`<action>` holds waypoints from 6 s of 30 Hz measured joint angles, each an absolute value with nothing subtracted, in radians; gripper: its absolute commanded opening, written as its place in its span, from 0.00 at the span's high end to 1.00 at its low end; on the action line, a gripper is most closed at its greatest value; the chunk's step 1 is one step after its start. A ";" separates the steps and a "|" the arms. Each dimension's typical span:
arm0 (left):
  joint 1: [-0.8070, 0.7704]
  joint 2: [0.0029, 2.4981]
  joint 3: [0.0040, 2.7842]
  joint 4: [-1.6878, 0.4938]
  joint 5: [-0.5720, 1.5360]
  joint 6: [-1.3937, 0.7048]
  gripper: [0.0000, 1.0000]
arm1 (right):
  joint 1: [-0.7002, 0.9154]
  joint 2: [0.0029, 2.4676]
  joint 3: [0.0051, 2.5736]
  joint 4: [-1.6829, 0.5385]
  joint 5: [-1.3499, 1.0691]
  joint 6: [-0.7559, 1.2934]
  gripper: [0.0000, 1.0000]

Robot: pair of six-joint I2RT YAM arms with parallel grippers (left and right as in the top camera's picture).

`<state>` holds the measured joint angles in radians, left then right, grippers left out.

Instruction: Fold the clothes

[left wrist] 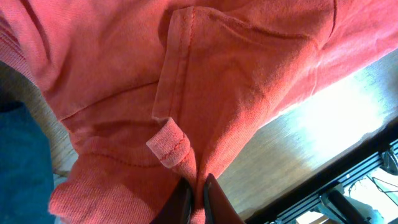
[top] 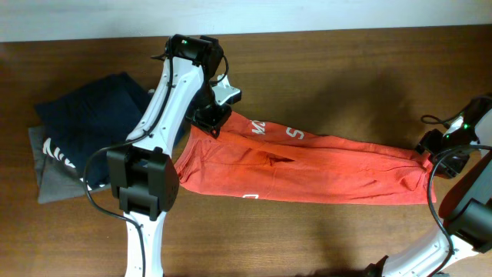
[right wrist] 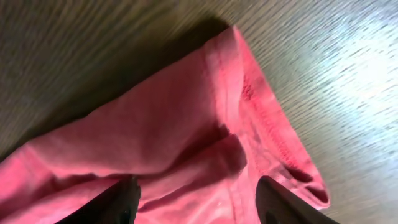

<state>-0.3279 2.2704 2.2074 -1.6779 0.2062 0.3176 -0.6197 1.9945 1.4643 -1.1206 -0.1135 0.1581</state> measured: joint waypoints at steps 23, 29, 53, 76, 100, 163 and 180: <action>-0.328 2.270 2.207 -1.676 0.209 0.318 0.92 | -0.620 1.999 1.485 -1.175 -0.113 0.188 0.91; -0.328 2.270 2.207 -1.668 0.208 0.318 0.92 | -0.620 1.998 1.613 -1.136 -0.149 0.173 0.96; -0.318 2.270 2.207 -1.623 0.189 0.317 0.92 | -0.621 1.998 1.747 -1.068 -0.453 0.043 0.95; -0.318 2.268 2.031 -1.679 0.195 0.318 0.92 | -0.622 1.998 1.748 -1.331 -0.027 0.056 0.90; -0.270 2.268 2.037 -1.541 0.240 0.276 0.61 | -0.622 1.998 1.713 -1.288 -0.246 0.022 0.53; -0.278 2.233 1.680 -1.153 0.319 0.268 0.42 | -0.767 2.000 1.446 -1.014 -0.139 0.139 0.53; -0.279 2.244 1.998 -1.348 0.318 0.242 0.31 | -0.767 2.000 1.448 -0.943 -0.236 -0.050 0.39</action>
